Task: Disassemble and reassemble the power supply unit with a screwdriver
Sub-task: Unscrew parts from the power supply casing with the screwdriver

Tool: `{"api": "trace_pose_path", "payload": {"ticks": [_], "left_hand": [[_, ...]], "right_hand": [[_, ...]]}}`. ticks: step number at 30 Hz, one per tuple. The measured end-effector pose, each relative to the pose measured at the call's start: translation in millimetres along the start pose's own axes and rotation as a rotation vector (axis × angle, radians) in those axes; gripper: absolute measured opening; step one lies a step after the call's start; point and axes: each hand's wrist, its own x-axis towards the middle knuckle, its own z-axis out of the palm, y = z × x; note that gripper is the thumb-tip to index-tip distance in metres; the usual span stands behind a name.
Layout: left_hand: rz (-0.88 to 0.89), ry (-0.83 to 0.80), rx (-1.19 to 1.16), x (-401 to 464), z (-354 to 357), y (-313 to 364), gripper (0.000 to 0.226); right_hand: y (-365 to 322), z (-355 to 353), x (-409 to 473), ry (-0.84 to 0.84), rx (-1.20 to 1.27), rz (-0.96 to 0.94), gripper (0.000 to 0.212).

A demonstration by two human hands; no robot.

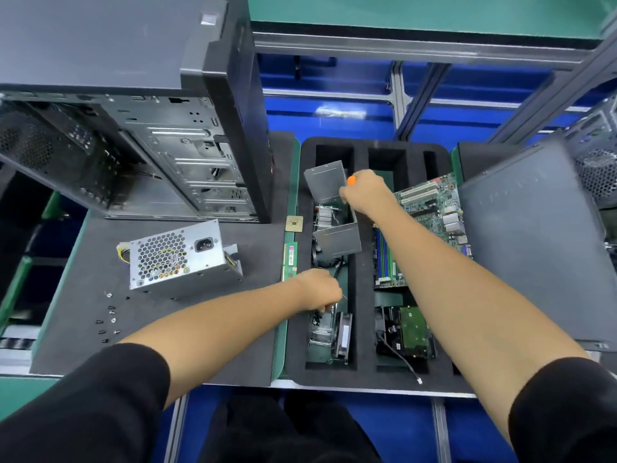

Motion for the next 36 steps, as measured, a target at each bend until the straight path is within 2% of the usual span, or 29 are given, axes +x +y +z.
{"api": "trace_pose_path", "payload": {"ticks": [3, 6, 12, 15, 21, 23, 26, 31, 36], "left_hand": [[0.002, -0.059, 0.118, 12.7, 3.6, 9.0, 0.019], [0.018, -0.092, 0.134, 25.0, 10.8, 16.3, 0.027], [-0.034, -0.153, 0.069, 41.6, 17.5, 20.8, 0.031], [-0.024, -0.180, 0.061, 41.0, 14.1, 20.2, 0.019], [-0.037, -0.302, -0.005, 44.7, 16.1, 19.0, 0.012], [-0.043, -0.345, -0.042, 45.5, 14.3, 18.0, 0.013], [-0.011, -0.299, -0.080, 44.8, 8.8, 15.2, 0.033], [0.000, -0.317, -0.158, 39.1, -5.3, 6.8, 0.011], [0.028, -0.124, -0.347, 5.0, -37.6, -11.9, 0.021]], "right_hand": [[-3.3, 4.3, 2.5, 0.039, 0.051, -0.023, 0.007], [2.8, 5.6, 4.7, 0.051, 0.060, -0.003, 0.005], [20.6, 10.5, 9.3, 0.061, 0.044, -0.028, 0.030], [20.3, 7.3, 10.7, 0.032, 0.056, -0.019, 0.026], [25.0, 7.2, 7.0, -0.039, -0.058, -0.014, 0.015], [28.0, 8.7, 7.0, -0.054, -0.092, -0.010, 0.017], [31.4, 11.8, 6.9, -0.085, -0.096, 0.002, 0.020], [29.8, 11.7, 1.4, -0.041, -0.008, -0.002, 0.015], [7.1, -4.1, -8.7, 0.028, 0.287, -0.111, 0.028]]}}
